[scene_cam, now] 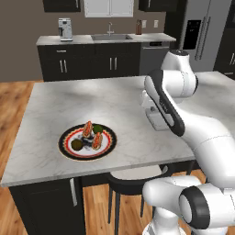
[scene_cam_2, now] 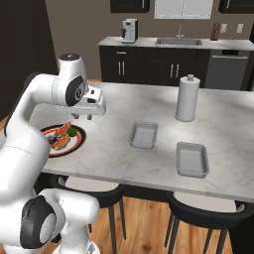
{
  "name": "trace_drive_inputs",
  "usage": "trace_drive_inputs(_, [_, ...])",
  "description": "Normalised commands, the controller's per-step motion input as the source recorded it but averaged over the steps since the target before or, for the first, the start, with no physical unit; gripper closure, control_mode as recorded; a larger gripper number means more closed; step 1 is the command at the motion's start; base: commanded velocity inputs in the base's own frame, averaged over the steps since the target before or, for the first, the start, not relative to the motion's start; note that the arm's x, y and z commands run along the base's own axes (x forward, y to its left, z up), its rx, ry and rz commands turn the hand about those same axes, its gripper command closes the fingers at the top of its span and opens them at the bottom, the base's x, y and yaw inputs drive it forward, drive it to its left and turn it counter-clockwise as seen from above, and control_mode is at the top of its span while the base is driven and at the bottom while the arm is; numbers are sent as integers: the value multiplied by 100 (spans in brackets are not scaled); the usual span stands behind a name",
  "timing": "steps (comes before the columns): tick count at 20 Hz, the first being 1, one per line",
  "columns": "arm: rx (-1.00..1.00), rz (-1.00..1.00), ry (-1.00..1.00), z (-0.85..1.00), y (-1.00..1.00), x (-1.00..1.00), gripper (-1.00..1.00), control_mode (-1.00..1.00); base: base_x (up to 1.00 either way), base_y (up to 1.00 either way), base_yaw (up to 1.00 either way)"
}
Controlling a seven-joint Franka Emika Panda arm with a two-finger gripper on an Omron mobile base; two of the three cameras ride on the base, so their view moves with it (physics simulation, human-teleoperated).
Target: Place one cooked food and one vegetable from the large plate to each tupperware container.
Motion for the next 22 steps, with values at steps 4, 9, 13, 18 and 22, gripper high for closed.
trace_drive_inputs(4, [5, 0, -1, -14, 11, -56, -100, -100, 0, 0, 0])
trace_drive_inputs(9, [3, 0, 0, -30, 37, -58, -100, -100, 0, 0, 0])
trace_drive_inputs(13, [0, -2, 3, -33, 61, 3, -100, -100, 0, 0, 0])
trace_drive_inputs(18, [0, -7, 10, -22, 57, 36, -100, -100, 0, 0, 0])
trace_drive_inputs(22, [0, -9, 11, -21, 50, 49, -100, -100, 0, 0, 0])
